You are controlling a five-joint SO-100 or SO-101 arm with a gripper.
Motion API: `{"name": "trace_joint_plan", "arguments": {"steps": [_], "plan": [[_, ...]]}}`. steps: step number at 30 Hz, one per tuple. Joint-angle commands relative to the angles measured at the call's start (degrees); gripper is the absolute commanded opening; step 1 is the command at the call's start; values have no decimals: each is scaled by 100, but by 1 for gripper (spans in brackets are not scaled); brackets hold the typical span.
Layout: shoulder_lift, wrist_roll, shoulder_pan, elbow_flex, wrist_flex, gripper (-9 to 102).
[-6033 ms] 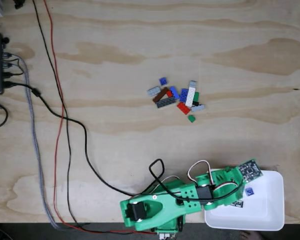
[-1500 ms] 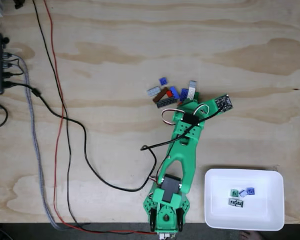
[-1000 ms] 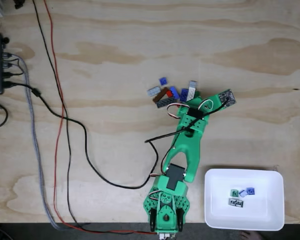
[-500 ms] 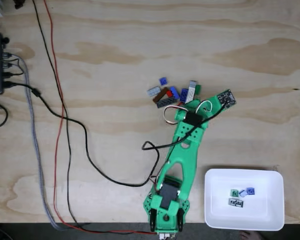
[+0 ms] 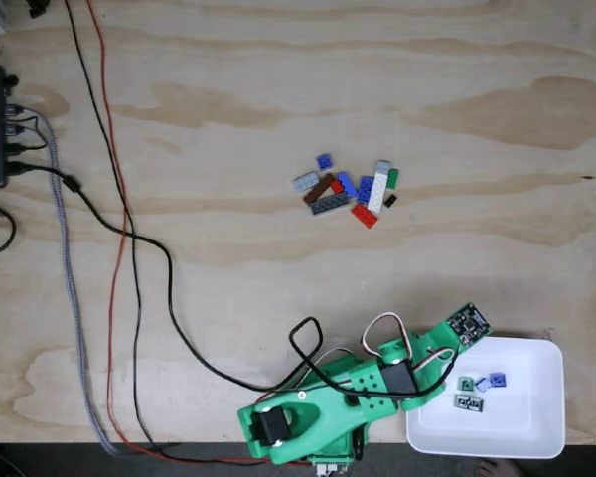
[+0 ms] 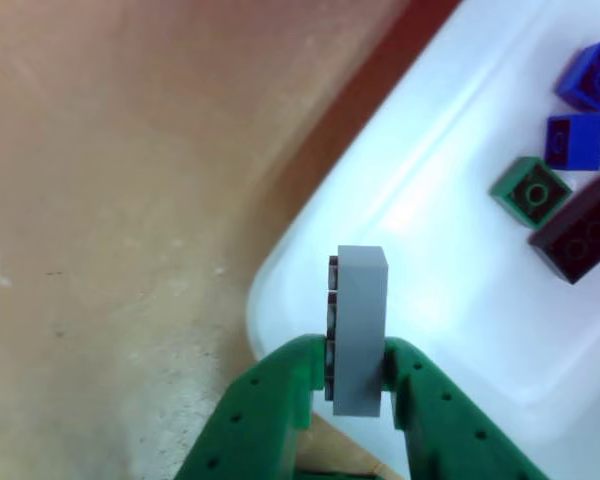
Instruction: Put all lego bricks in the bin.
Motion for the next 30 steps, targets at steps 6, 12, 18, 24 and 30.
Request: {"name": "trace_joint_plan", "arguments": {"steps": [6, 12, 18, 24, 30], "plan": [[53, 712, -62, -334, -413, 22], [-105, 2074, -1626, -2109, 958, 21], [-2048, 3674, -4166, -3375, 554, 19], [-4333, 1573, -5405, -2716, -1916, 7], [-5001, -483, -5572, -1485, -3762, 4]]}}
